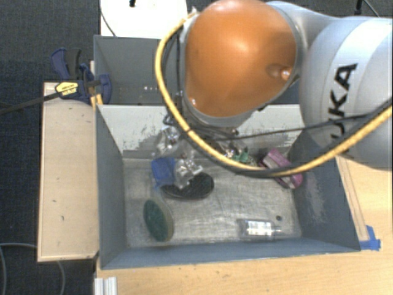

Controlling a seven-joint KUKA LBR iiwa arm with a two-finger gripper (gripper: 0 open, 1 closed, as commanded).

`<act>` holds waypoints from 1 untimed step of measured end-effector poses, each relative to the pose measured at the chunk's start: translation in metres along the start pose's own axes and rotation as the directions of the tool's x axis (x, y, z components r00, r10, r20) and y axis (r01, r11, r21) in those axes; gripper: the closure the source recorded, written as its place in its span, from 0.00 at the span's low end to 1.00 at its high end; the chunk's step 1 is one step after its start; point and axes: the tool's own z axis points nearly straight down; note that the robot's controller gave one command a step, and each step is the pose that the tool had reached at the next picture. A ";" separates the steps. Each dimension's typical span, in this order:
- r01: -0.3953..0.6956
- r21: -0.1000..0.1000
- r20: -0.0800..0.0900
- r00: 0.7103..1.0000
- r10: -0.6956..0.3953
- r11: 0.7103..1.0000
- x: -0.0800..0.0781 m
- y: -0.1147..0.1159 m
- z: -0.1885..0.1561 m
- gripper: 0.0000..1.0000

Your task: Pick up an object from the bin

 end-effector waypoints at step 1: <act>0.214 -0.004 -0.014 0.977 -0.214 0.977 0.005 -0.020 0.065 1.00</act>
Offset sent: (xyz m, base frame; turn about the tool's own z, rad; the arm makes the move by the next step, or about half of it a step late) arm 0.0055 -0.0195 -0.0636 -0.2172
